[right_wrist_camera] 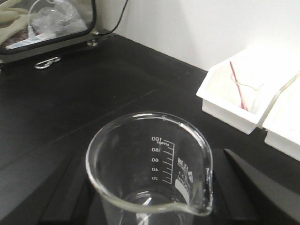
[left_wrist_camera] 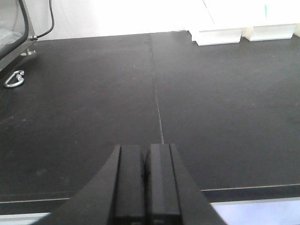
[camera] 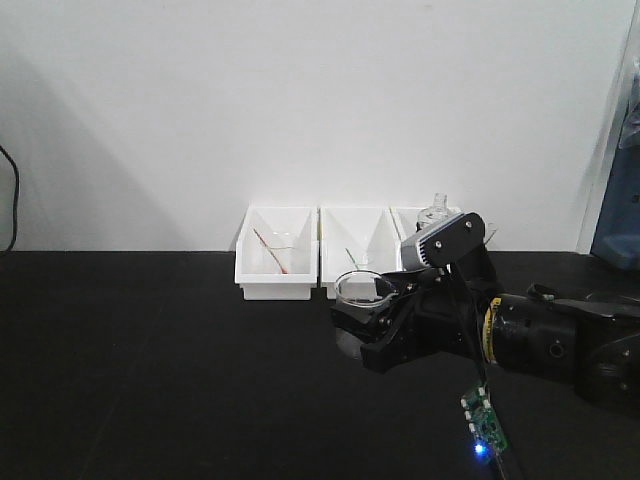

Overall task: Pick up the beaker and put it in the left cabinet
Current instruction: 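Close the right gripper on the beaker and lift it off the bench, then hold the beaker in the right gripper while driving to the cabinet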

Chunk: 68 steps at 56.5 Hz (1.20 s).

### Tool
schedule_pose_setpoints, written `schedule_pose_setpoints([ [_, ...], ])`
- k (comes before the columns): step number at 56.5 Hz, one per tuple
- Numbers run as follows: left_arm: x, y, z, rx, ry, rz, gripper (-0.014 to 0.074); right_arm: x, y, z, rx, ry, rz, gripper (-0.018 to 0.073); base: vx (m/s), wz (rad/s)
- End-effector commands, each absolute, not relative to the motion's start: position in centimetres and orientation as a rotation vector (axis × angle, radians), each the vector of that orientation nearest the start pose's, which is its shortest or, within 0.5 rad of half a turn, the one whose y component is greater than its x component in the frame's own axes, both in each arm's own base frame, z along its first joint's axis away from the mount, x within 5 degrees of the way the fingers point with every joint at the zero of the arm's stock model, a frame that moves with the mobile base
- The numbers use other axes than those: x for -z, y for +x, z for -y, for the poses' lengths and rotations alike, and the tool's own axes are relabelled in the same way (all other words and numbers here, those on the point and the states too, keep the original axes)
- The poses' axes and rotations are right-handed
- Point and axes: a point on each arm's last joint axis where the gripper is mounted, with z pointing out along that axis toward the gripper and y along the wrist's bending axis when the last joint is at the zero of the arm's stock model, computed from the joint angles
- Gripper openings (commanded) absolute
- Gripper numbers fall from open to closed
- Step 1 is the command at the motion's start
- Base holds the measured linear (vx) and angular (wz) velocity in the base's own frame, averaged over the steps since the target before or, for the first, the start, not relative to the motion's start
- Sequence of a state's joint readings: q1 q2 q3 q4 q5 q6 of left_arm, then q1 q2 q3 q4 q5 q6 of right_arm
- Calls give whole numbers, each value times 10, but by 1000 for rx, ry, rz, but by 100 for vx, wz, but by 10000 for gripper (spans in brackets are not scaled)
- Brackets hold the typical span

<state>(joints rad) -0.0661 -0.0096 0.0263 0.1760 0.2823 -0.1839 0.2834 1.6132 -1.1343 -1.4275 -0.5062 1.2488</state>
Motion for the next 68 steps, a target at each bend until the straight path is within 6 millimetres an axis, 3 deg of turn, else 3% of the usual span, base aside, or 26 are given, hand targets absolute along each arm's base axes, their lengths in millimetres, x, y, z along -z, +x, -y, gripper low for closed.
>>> schedule_pose_setpoints([
  [1, -191, 55, 1, 39, 22, -1670, 4, -336, 327, -143, -604, -740, -1650, 218, 0, 0],
  [68, -191, 55, 1, 39, 22, -1670, 4, -339, 321, -146, -660, -775, -1626, 219, 0, 0],
])
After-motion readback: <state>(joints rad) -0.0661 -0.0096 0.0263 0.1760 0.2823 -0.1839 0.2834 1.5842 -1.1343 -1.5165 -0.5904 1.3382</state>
